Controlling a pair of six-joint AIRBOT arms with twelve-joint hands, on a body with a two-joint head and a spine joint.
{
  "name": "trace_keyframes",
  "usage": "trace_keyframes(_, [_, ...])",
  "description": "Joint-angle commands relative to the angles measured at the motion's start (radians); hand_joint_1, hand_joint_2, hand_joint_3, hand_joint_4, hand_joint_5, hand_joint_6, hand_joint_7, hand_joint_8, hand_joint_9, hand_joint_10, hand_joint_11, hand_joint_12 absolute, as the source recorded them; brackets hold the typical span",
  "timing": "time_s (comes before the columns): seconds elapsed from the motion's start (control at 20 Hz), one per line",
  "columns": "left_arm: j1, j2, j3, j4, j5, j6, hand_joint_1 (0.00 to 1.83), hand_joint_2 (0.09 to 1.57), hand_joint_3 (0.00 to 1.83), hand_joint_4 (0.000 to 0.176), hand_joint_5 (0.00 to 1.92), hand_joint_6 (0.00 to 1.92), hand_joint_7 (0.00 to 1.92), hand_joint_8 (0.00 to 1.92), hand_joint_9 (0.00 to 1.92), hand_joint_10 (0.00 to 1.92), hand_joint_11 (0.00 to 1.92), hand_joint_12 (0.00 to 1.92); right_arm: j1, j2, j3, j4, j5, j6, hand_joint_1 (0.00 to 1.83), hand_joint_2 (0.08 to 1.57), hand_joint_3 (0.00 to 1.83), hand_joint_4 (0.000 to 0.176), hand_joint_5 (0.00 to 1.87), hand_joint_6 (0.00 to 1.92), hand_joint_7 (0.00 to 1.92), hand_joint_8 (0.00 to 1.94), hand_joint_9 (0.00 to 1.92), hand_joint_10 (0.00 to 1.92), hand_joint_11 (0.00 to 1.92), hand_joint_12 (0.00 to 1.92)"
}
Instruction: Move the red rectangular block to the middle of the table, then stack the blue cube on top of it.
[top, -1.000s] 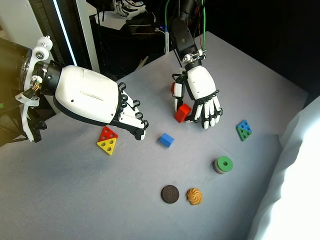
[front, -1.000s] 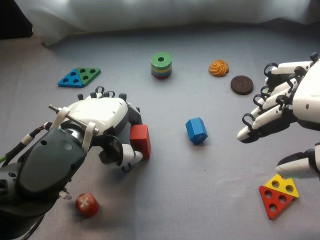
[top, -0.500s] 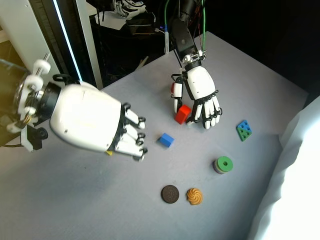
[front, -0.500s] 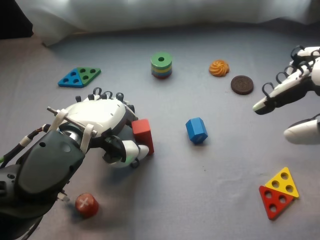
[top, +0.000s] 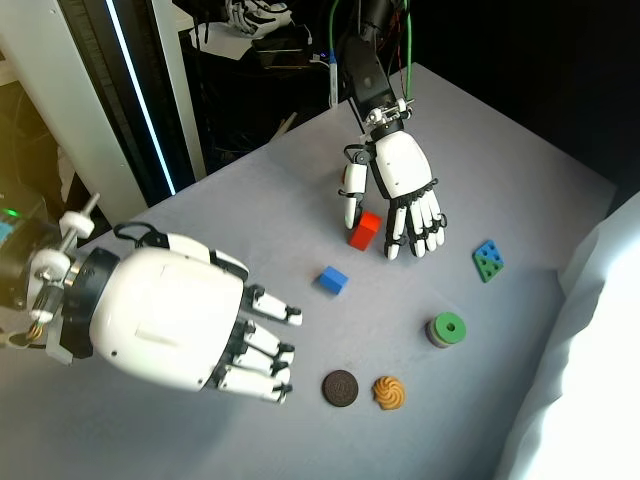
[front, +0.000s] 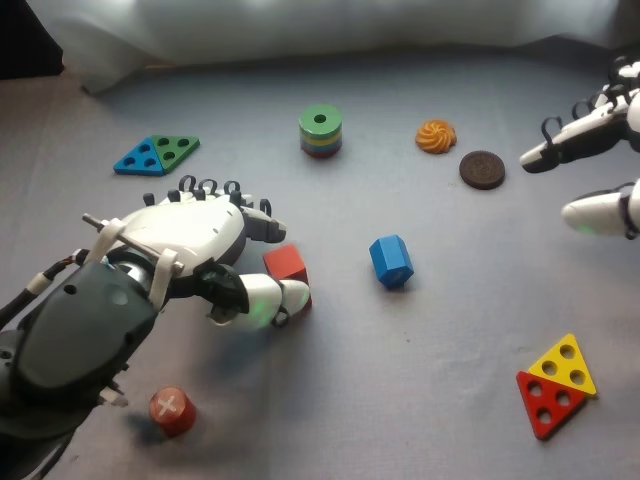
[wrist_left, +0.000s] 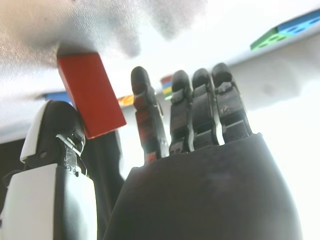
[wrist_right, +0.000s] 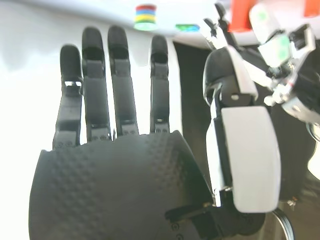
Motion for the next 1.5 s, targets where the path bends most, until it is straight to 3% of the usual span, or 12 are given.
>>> trace_keyframes(0.0, [-0.002,0.023,-0.004,0.043,-0.068,0.005,0.43,1.16,0.00,0.090,0.46,0.01,0.19,0.01,0.09,0.00,0.00,0.14,0.006,-0.002,0.000,0.016,0.093,-0.016,0.38,1.20,0.00,0.000,0.56,0.00,0.57,0.00,0.53,0.01,0.04,0.97])
trace_keyframes(0.25, [-0.038,0.077,-0.036,-0.009,-0.028,0.058,0.47,1.12,0.00,0.091,0.45,0.00,0.19,0.00,0.09,0.00,0.00,0.17,0.065,-0.076,0.003,0.213,0.016,-0.215,0.46,1.16,0.00,0.000,0.56,0.00,0.57,0.00,0.52,0.00,0.05,0.97])
trace_keyframes(0.5, [-0.092,0.133,-0.079,-0.071,-0.009,0.136,0.44,1.09,0.00,0.082,0.37,0.00,0.18,0.00,0.09,0.00,0.00,0.20,0.108,-0.121,0.003,0.257,0.035,-0.265,0.62,1.05,0.00,0.000,0.52,0.00,0.53,0.00,0.48,0.00,0.03,0.97])
trace_keyframes(0.6, [-0.120,0.158,-0.087,-0.092,0.025,0.172,0.45,1.08,0.00,0.075,0.35,0.00,0.18,0.00,0.10,0.00,0.00,0.19,0.109,-0.149,0.005,0.334,0.056,-0.385,0.65,1.00,0.00,0.000,0.51,0.00,0.50,0.00,0.46,0.00,0.01,0.99])
trace_keyframes(0.75, [-0.159,0.185,-0.086,-0.100,0.076,0.206,0.47,1.06,0.00,0.000,0.24,0.00,0.18,0.00,0.11,0.00,0.00,0.21,0.115,-0.182,0.009,0.457,0.054,-0.509,0.69,0.86,0.00,0.000,0.40,0.00,0.38,0.00,0.33,0.00,0.00,0.80])
trace_keyframes(0.95, [-0.207,0.223,-0.066,-0.074,0.199,0.241,0.55,0.99,0.00,0.000,0.17,0.00,0.16,0.00,0.11,0.00,0.00,0.31,0.144,-0.239,0.041,0.642,0.053,-0.675,0.57,0.73,0.00,0.000,0.27,0.00,0.17,0.00,0.11,0.00,0.00,0.34])
trace_keyframes(1.05, [-0.225,0.243,-0.058,-0.041,0.250,0.241,0.54,0.97,0.00,0.000,0.16,0.00,0.15,0.00,0.11,0.00,0.00,0.31,0.154,-0.272,0.061,0.747,0.054,-0.767,0.51,0.68,0.00,0.033,0.22,0.00,0.05,0.00,0.02,0.00,0.00,0.23])
trace_keyframes(1.15, [-0.238,0.267,-0.055,-0.012,0.280,0.241,0.54,0.95,0.00,0.000,0.15,0.00,0.14,0.00,0.11,0.00,0.00,0.32,0.154,-0.304,0.078,0.853,0.065,-0.864,0.51,0.70,0.00,0.086,0.16,0.02,0.00,0.00,0.00,0.00,0.00,0.01])
trace_keyframes(1.2, [-0.242,0.280,-0.055,-0.002,0.288,0.245,0.52,0.96,0.00,0.000,0.15,0.00,0.15,0.00,0.11,0.00,0.00,0.32,0.154,-0.321,0.086,0.902,0.068,-0.900,0.61,0.70,0.00,0.084,0.24,0.02,0.00,0.00,0.00,0.00,0.00,0.00])
trace_keyframes(1.25, [-0.244,0.287,-0.056,-0.007,0.289,0.255,0.50,0.97,0.00,0.000,0.15,0.00,0.14,0.00,0.11,0.00,0.00,0.29,0.154,-0.328,0.089,0.922,0.071,-0.911,0.67,0.68,0.00,0.113,0.34,0.01,0.00,0.00,0.00,0.00,0.00,0.00])
trace_keyframes(1.35, [-0.269,0.314,-0.061,-0.064,0.291,0.339,0.49,0.97,0.00,0.000,0.14,0.00,0.14,0.00,0.11,0.00,0.00,0.26,0.154,-0.354,0.094,0.943,0.095,-0.923,0.78,0.69,0.00,0.090,0.48,0.02,0.00,0.00,0.00,0.00,0.00,0.00])
trace_keyframes(1.45, [-0.281,0.338,-0.066,-0.116,0.288,0.392,0.53,0.97,0.00,0.000,0.14,0.00,0.14,0.00,0.10,0.00,0.00,0.24,0.145,-0.385,0.097,0.943,0.141,-0.947,0.85,0.68,0.00,0.100,0.55,0.01,0.00,0.00,0.00,0.00,0.00,0.00])
